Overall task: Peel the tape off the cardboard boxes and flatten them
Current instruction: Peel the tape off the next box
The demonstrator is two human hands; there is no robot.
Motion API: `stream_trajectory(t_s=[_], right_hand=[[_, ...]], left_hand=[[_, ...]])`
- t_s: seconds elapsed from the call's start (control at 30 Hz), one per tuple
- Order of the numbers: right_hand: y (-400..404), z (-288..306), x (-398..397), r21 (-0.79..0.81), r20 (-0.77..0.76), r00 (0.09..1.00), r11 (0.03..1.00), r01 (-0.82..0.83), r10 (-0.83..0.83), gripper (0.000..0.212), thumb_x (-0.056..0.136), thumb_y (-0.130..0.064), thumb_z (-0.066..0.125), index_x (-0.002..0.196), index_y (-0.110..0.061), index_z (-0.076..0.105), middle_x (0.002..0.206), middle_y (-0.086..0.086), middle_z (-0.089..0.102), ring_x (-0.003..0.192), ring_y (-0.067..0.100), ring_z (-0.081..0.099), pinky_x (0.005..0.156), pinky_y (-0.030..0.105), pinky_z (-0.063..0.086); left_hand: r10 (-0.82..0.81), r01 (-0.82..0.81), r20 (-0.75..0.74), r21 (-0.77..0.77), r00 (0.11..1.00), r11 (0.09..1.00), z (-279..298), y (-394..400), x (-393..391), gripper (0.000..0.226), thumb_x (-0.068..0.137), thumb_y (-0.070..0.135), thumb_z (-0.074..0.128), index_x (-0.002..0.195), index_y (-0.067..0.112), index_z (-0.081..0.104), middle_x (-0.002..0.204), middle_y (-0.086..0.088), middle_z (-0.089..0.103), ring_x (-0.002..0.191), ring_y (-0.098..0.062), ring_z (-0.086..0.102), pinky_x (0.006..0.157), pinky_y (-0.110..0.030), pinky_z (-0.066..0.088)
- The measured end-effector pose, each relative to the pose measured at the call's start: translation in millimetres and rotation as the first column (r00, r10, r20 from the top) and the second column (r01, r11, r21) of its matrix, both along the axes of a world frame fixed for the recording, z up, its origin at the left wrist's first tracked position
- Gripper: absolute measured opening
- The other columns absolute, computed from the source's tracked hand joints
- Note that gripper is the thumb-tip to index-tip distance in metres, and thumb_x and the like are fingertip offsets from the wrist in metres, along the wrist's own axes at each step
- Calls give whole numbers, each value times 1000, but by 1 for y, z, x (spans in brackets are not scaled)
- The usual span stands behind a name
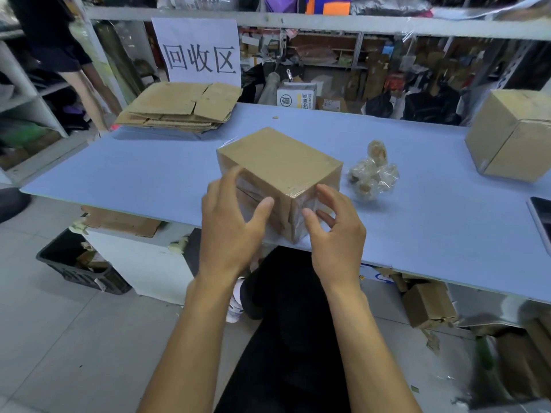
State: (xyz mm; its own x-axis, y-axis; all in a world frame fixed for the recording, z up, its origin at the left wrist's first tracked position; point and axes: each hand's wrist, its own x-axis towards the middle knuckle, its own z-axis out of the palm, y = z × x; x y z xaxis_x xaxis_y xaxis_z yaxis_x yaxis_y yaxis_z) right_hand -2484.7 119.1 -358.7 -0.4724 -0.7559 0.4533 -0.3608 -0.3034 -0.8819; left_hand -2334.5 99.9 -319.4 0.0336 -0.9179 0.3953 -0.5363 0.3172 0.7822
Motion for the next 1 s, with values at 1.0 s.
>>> stream_trajectory(t_s=[1.0], right_hand=[[-17, -14, -16, 96, -199, 980, 995, 14, 6, 5, 86, -12, 58, 82, -15, 57, 112, -8, 49, 89, 5, 56, 74, 28, 49]], left_hand=[[-288, 377, 509, -80, 811, 923, 27, -90, -48, 42, 86, 32, 46, 117, 21, 71, 124, 7, 67, 117, -15, 57, 94, -30, 43]])
